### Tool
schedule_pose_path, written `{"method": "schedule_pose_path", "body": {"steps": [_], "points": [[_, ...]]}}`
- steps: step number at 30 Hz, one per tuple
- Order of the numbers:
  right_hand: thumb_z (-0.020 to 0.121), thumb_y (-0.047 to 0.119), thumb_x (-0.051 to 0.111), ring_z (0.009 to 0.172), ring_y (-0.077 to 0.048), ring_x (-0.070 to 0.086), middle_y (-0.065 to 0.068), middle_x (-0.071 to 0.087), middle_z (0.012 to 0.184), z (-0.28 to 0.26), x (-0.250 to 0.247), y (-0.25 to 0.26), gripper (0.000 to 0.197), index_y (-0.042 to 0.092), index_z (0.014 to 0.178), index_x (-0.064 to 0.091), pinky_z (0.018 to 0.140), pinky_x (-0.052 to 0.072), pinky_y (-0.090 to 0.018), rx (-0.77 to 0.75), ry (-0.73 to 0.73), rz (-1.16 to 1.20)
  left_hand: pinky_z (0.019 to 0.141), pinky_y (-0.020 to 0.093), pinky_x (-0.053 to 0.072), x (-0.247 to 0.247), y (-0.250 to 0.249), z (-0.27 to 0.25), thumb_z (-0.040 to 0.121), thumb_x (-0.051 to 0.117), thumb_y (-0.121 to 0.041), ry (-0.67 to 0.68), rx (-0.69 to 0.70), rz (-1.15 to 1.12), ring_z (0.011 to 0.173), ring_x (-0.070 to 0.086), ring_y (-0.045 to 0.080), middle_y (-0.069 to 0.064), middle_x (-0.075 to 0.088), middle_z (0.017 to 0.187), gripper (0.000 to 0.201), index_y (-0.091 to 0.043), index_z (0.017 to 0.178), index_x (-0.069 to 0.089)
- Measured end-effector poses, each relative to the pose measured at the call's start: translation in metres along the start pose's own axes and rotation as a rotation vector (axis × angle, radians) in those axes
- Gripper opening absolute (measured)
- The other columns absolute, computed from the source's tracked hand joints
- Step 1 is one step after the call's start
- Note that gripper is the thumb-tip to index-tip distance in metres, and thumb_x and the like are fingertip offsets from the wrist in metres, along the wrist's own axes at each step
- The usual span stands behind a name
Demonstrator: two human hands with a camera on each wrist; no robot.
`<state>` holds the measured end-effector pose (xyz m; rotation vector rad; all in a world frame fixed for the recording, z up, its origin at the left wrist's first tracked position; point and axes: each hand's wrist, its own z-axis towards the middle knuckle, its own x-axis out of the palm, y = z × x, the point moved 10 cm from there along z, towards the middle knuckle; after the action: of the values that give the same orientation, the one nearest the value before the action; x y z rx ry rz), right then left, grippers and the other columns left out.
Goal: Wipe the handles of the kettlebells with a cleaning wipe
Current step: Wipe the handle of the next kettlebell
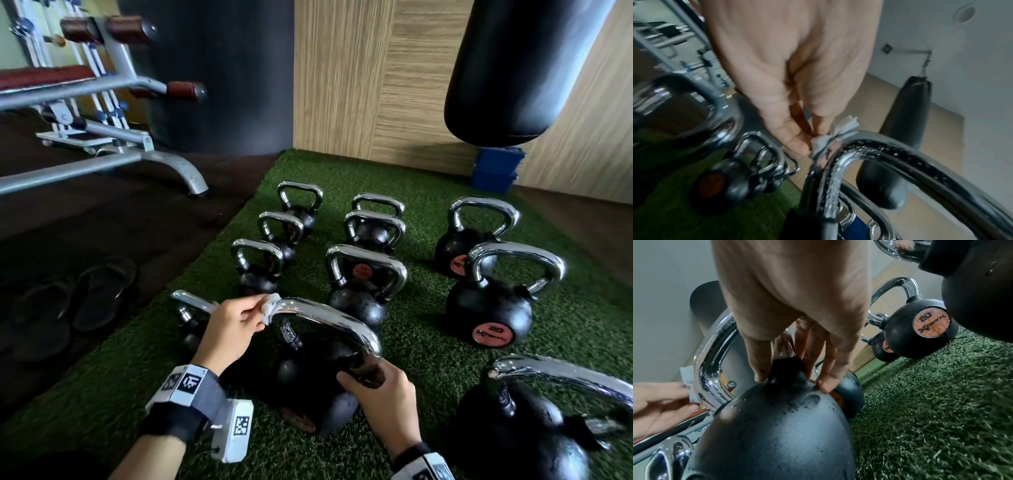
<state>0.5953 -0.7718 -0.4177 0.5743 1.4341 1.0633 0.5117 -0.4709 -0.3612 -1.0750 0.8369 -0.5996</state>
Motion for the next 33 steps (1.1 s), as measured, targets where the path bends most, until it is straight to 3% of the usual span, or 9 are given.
{"method": "schedule_pose_path", "body": {"steps": [3,5,9,13,16,20,24,30,33], "points": [[0.055,0.059,0.085,0.069,0.009,0.065,0.029,0.070,0.073,0.005,-0.002,0.002,0.034,0.034,0.073,0.071,0.064,0.050,-0.016,0.000,0.019,-0.048,0.073,0.026,0.063,0.006,0.036,-0.008,0.097,0.062,0.002,-0.047,-0.118,-0.131,0.088,0.076,0.011,0.000,0.080,0.103,0.052,-0.045,0.083,0.081],[0.052,0.057,0.088,0.069,0.010,0.065,0.030,0.070,0.074,0.011,-0.003,0.004,0.037,0.033,0.073,0.070,0.063,0.049,-0.011,-0.015,0.053,-0.066,0.080,0.037,0.063,0.011,0.049,-0.014,0.094,0.065,0.002,-0.039,-0.109,0.006,0.083,0.075,0.011,0.002,0.080,0.097,0.053,-0.045,0.076,0.080],[0.049,0.049,0.095,0.069,0.013,0.066,0.030,0.071,0.074,0.019,-0.003,0.011,0.037,0.032,0.072,0.072,0.061,0.047,-0.004,-0.051,0.143,-0.074,0.092,0.047,0.057,0.021,0.055,-0.025,0.089,0.074,-0.027,0.038,-0.100,0.061,0.093,0.074,0.013,-0.008,0.080,0.093,0.013,-0.037,0.086,0.080],[0.046,0.044,0.098,0.063,0.010,0.066,0.027,0.071,0.068,0.022,-0.004,0.013,0.036,0.028,0.062,0.070,0.057,0.049,-0.008,-0.070,0.143,-0.066,0.076,0.021,0.053,0.017,0.041,-0.031,0.077,0.073,-0.068,-0.006,0.000,0.055,0.082,0.072,0.004,-0.010,0.078,0.086,0.038,-0.032,0.088,0.080],[0.048,0.042,0.097,0.063,0.005,0.067,0.019,0.073,0.068,0.019,-0.008,0.017,0.036,0.024,0.066,0.072,0.061,0.054,-0.016,-0.106,0.170,-0.111,0.059,0.016,0.047,0.009,0.018,-0.037,0.079,0.079,-0.052,-0.176,0.122,0.154,0.065,0.068,-0.001,-0.016,0.073,0.069,0.020,-0.034,0.071,0.078],[0.054,0.033,0.090,0.064,-0.001,0.068,0.012,0.074,0.070,0.008,-0.011,0.027,0.028,0.022,0.072,0.072,0.063,0.058,-0.027,-0.190,0.266,-0.179,0.068,0.009,0.050,0.015,0.015,-0.023,0.074,0.082,-0.050,-0.217,0.081,0.180,0.076,0.070,-0.010,-0.020,0.077,0.078,0.033,-0.023,0.094,0.084],[0.064,0.020,0.071,0.071,-0.007,0.068,0.009,0.072,0.081,-0.004,0.002,0.048,0.016,0.018,0.079,0.075,0.068,0.058,-0.034,-0.339,0.405,-0.262,0.067,-0.001,0.043,0.034,0.003,0.006,0.074,0.083,-0.056,-0.147,0.044,0.329,0.076,0.061,-0.023,-0.019,0.077,0.088,0.033,-0.029,0.094,0.083],[0.066,0.048,0.051,0.074,-0.004,0.067,0.010,0.070,0.083,-0.012,0.032,0.064,0.047,0.013,0.084,0.077,0.067,0.056,-0.023,-0.301,0.444,-0.214,0.056,0.022,0.043,0.087,-0.032,0.032,0.088,0.076,-0.024,0.020,0.153,0.439,0.059,0.066,0.010,0.012,0.073,0.065,0.025,-0.006,0.070,0.076],[0.077,0.017,0.066,0.074,0.004,0.065,0.010,0.075,0.090,0.010,0.037,0.063,0.020,0.021,0.090,0.080,0.069,0.051,-0.010,-0.265,0.479,-0.227,0.061,0.028,0.041,0.097,-0.031,0.037,0.089,0.064,-0.025,0.185,0.066,0.397,0.056,0.060,0.011,0.013,0.073,0.069,0.028,-0.004,0.075,0.076]]}}
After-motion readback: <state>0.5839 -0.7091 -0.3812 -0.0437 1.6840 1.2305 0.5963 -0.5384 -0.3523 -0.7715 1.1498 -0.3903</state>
